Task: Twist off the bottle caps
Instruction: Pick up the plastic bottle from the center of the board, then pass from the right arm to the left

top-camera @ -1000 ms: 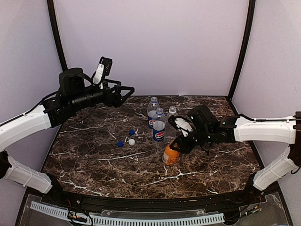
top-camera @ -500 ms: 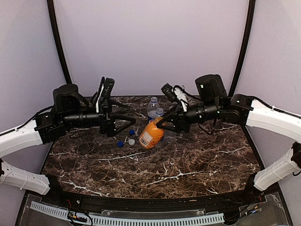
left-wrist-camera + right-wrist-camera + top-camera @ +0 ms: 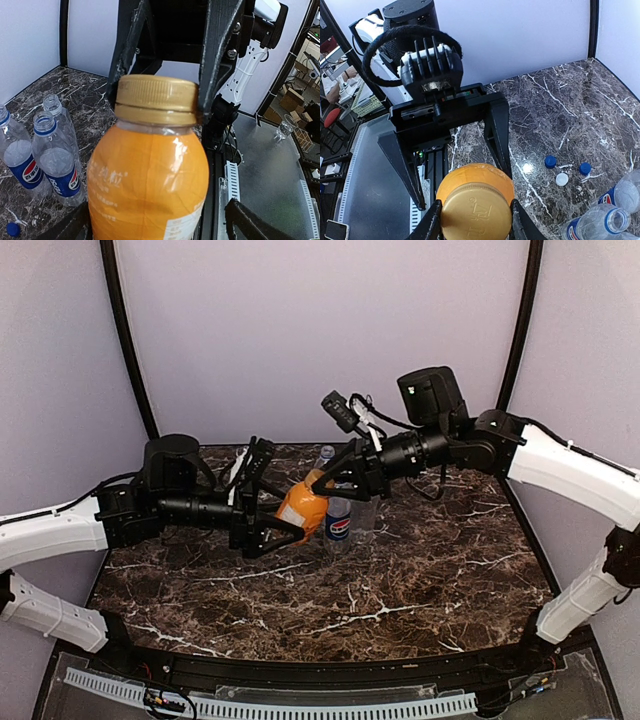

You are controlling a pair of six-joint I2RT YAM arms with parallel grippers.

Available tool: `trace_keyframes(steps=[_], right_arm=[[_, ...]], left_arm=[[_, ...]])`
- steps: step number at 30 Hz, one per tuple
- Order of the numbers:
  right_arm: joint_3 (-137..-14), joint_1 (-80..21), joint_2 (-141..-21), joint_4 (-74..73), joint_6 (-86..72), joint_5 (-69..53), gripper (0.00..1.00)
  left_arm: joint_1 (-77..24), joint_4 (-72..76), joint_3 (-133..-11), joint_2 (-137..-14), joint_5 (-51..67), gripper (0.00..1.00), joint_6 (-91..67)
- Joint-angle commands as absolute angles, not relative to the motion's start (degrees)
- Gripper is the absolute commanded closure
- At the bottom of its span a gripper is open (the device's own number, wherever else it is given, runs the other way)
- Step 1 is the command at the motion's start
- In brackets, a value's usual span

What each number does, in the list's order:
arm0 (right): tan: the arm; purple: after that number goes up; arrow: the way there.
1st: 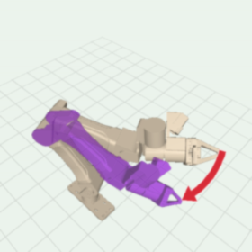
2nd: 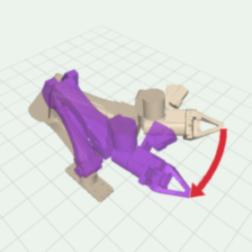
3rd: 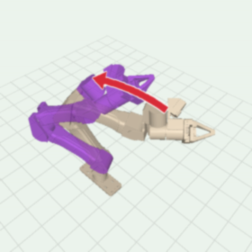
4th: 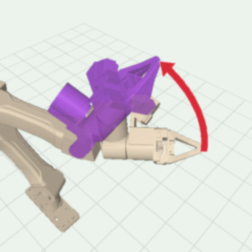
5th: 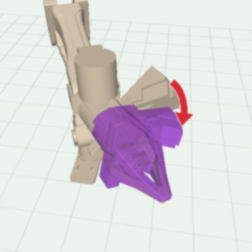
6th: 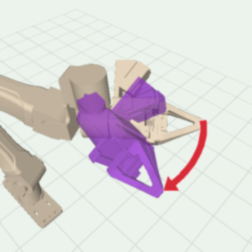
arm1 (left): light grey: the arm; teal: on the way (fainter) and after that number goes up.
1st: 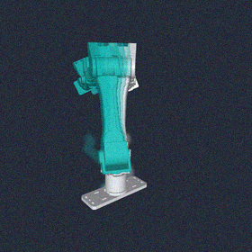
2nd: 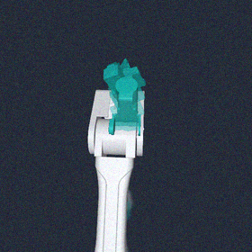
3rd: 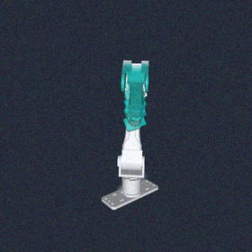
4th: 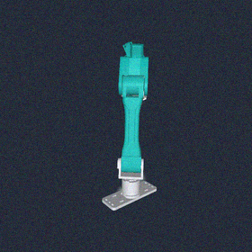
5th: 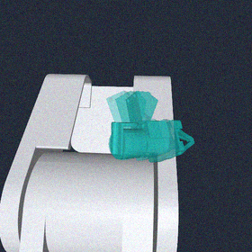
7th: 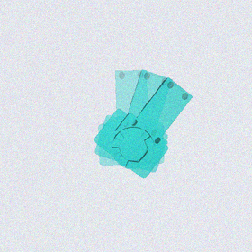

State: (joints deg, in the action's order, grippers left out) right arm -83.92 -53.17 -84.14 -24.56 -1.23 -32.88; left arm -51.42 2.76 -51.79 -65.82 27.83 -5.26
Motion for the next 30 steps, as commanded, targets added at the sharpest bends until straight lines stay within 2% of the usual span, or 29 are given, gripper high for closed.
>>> trace_keyframes(steps=[1, 12, 17, 19, 22, 25, 27, 30], right_arm=[[-87.25, -53.69, -85.76, -25.07, -0.36, -36.91, 1.00], [-88.35, -53.70, -86.76, -24.93, -0.35, -39.05, 1.00], [-87.24, -53.70, -86.51, -22.91, -0.99, -38.36, 1.00], [-86.32, -53.63, -86.21, -21.22, -2.39, -37.45, 0.93], [-84.53, -53.53, -85.43, -17.58, -5.51, -34.87, 0.70], [-82.65, -53.48, -84.61, -13.26, -9.56, -32.04, 0.45], [-81.20, -53.52, -84.15, -9.59, -11.94, -30.90, 0.38], [-79.43, -53.65, -83.91, -4.67, -15.16, -30.21, 0.34]], left_arm=[[-52.18, 1.25, -53.99, -66.97, 27.85, 0.11, -3.25], [-52.37, 0.58, -54.40, -69.19, 26.90, 0.29, -2.90], [-52.34, 3.77, -52.91, -68.26, 26.97, 0.51, -3.27], [-52.38, 6.01, -51.92, -67.74, 26.61, 0.57, -3.92], [-52.34, 9.35, -50.11, -67.08, 25.81, 0.65, -5.68], [-52.32, 12.70, -49.23, -67.25, 25.32, 0.69, -6.97], [-52.31, 14.08, -48.96, -67.64, 24.97, 0.71, -7.78], [-52.36, 15.84, -48.44, -68.39, 24.72, 0.73, -9.48]])
